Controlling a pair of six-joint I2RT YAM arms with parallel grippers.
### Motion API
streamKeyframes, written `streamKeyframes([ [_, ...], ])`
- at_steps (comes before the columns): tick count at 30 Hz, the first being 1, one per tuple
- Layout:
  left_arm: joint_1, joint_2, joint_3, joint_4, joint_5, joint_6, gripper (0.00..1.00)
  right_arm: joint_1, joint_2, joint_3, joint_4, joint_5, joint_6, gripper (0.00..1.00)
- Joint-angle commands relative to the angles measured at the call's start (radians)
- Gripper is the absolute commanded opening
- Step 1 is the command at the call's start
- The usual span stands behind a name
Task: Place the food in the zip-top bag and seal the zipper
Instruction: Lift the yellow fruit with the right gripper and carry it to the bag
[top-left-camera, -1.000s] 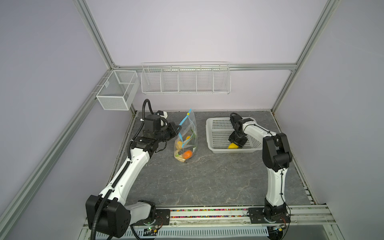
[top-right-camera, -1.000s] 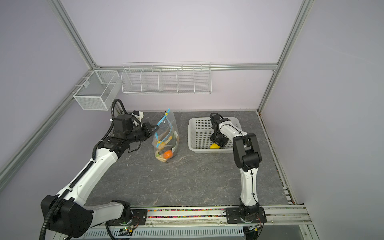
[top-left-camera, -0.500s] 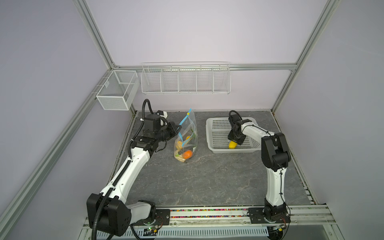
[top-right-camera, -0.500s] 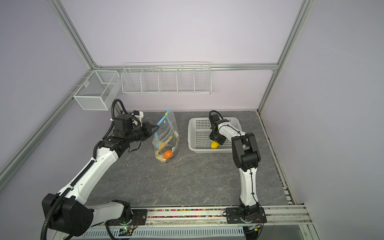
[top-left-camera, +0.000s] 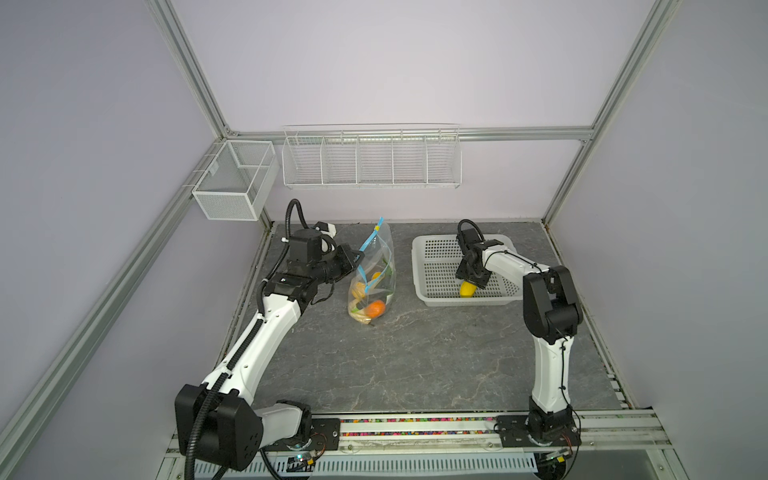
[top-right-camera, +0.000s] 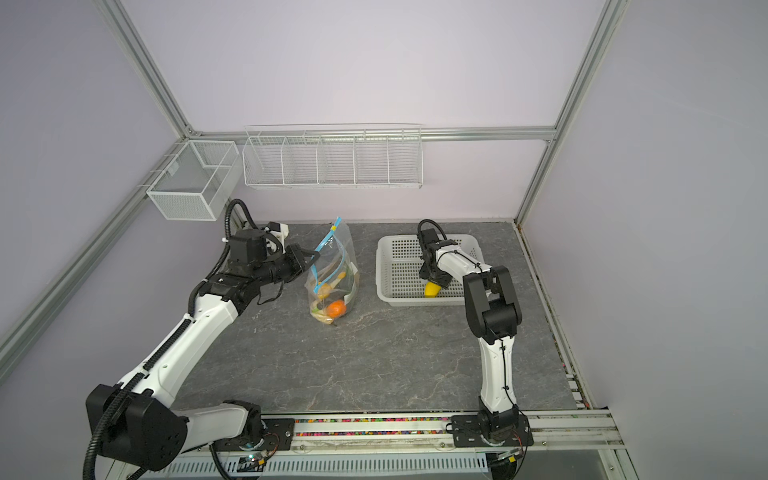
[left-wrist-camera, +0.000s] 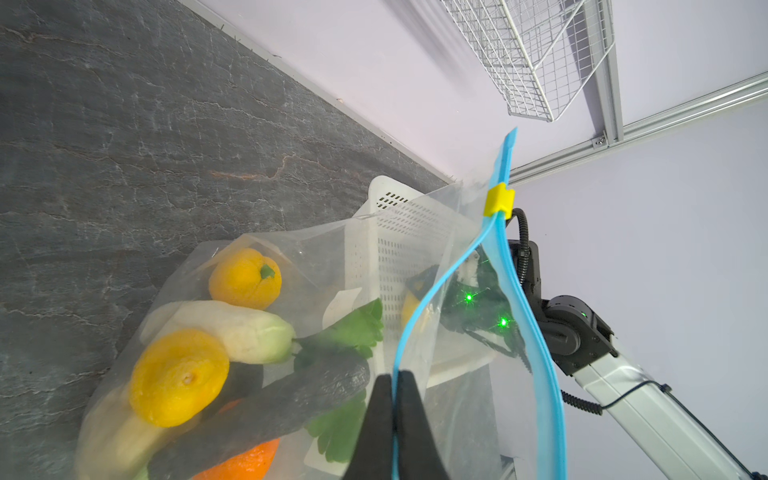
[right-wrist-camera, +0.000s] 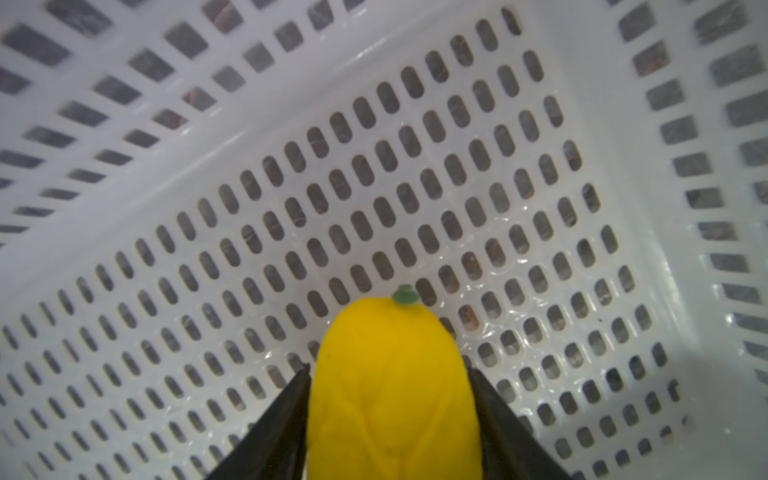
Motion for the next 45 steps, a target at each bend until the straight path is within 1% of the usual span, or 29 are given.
streamKeyframes([
  [1, 0.008, 0.009, 0.016, -0.003, 0.004, -0.003, 0.00, 0.000, -0.004, -0.004, 0.011, -0.010, -0.043, 0.54],
  [4, 0.008, 0.012, 0.022, -0.004, 0.005, -0.003, 0.00, -0.006, -0.036, -0.022, 0.041, -0.035, -0.063, 0.50],
  [7, 0.008, 0.015, 0.037, -0.015, 0.009, 0.003, 0.00, -0.005, -0.058, -0.004, 0.039, -0.036, -0.082, 0.47],
  [10, 0.007, 0.015, 0.047, -0.016, 0.012, 0.003, 0.00, -0.006, -0.082, 0.002, 0.045, -0.035, -0.097, 0.46],
  [13, 0.008, 0.011, 0.054, -0.019, 0.012, 0.009, 0.00, -0.006, -0.091, 0.009, 0.041, -0.058, -0.100, 0.44],
  [16, 0.014, 0.006, 0.049, -0.009, 0.017, 0.003, 0.00, -0.006, -0.108, 0.055, -0.009, -0.076, -0.103, 0.42],
  [22, 0.016, -0.012, 0.043, 0.004, 0.032, -0.013, 0.00, 0.024, -0.264, 0.053, -0.025, -0.091, -0.096, 0.42],
  [29, 0.014, 0.001, 0.085, -0.021, 0.047, -0.015, 0.00, 0.144, -0.409, 0.090, -0.049, -0.080, -0.061, 0.43],
  [34, 0.014, -0.008, 0.104, -0.018, 0.052, -0.022, 0.00, 0.257, -0.468, 0.149, -0.006, -0.029, -0.081, 0.43],
  [38, 0.015, -0.016, 0.114, -0.019, 0.047, -0.025, 0.00, 0.339, -0.470, 0.220, 0.024, 0.011, -0.120, 0.43],
  [45, 0.014, -0.023, 0.117, -0.012, 0.048, -0.034, 0.00, 0.482, -0.435, 0.300, 0.163, 0.046, -0.196, 0.43],
])
